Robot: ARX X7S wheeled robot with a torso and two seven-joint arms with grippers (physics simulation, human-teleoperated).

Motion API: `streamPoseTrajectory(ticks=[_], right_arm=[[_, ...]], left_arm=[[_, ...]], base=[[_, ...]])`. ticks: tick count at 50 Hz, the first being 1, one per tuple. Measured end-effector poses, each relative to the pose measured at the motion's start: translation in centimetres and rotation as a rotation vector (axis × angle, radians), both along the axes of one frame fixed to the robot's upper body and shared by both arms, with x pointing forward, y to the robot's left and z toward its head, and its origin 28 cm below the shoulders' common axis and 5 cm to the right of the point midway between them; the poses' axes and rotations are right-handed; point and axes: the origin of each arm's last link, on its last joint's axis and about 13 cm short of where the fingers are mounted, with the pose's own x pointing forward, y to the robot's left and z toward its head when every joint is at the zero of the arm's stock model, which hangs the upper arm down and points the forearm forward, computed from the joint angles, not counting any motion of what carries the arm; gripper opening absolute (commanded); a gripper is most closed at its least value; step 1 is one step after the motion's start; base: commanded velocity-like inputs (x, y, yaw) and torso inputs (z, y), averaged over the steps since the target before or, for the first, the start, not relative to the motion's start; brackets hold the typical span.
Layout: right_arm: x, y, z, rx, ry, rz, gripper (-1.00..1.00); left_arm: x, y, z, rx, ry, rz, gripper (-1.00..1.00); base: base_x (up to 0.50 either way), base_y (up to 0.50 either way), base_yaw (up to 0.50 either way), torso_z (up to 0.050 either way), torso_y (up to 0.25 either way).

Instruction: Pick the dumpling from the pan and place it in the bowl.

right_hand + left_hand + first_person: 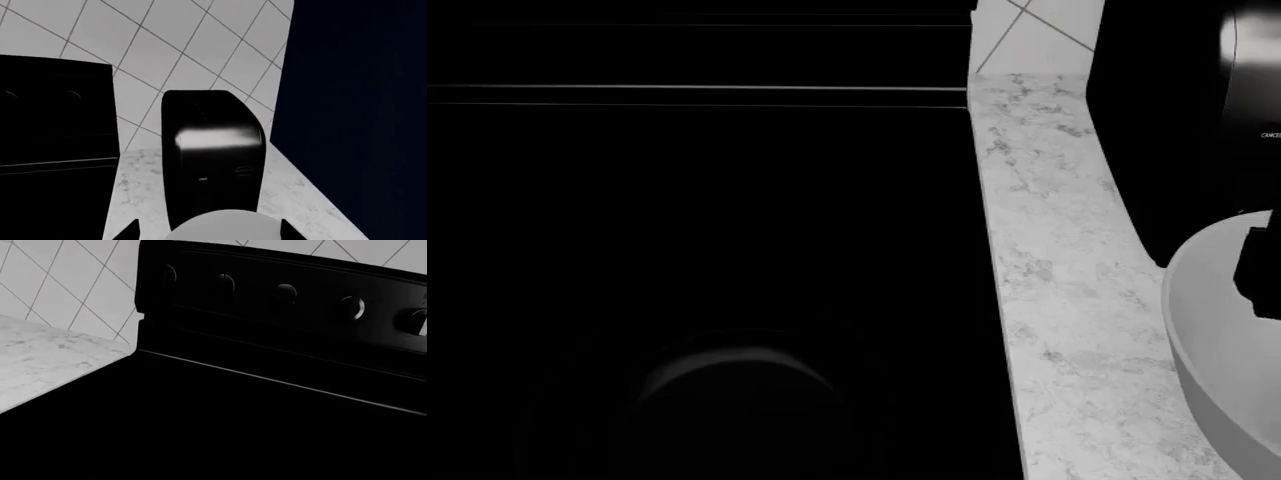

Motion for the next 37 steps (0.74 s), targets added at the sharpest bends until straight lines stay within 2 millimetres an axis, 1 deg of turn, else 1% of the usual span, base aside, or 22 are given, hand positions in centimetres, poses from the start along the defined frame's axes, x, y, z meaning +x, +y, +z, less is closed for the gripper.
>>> streamPoseTrajectory(ticks=[15, 27, 37], right_arm=[[0.1, 2.3, 1.1, -0.044, -0.063, 0.125, 1.00], [0.7, 4.8, 1.3, -0.069, -0.103, 0.274, 1.00], [0.9, 6.4, 1.5, -0.086, -0.144, 0.376, 1.00]], left_arm=[[-0.3, 0.1, 0.3, -0.005, -0.004, 0.002, 1.00], [-0.5, 0.1, 0.3, -0.007, -0.002, 0.007, 1.00], [-0.5, 0.0, 0.1, -0.010, 0.002, 0.008, 1.00]], base=[[0.00, 0.00, 0.00, 0.000, 0.000], [0.00, 0.00, 0.00, 0.000, 0.000], [0.00, 0.00, 0.00, 0.000, 0.000]])
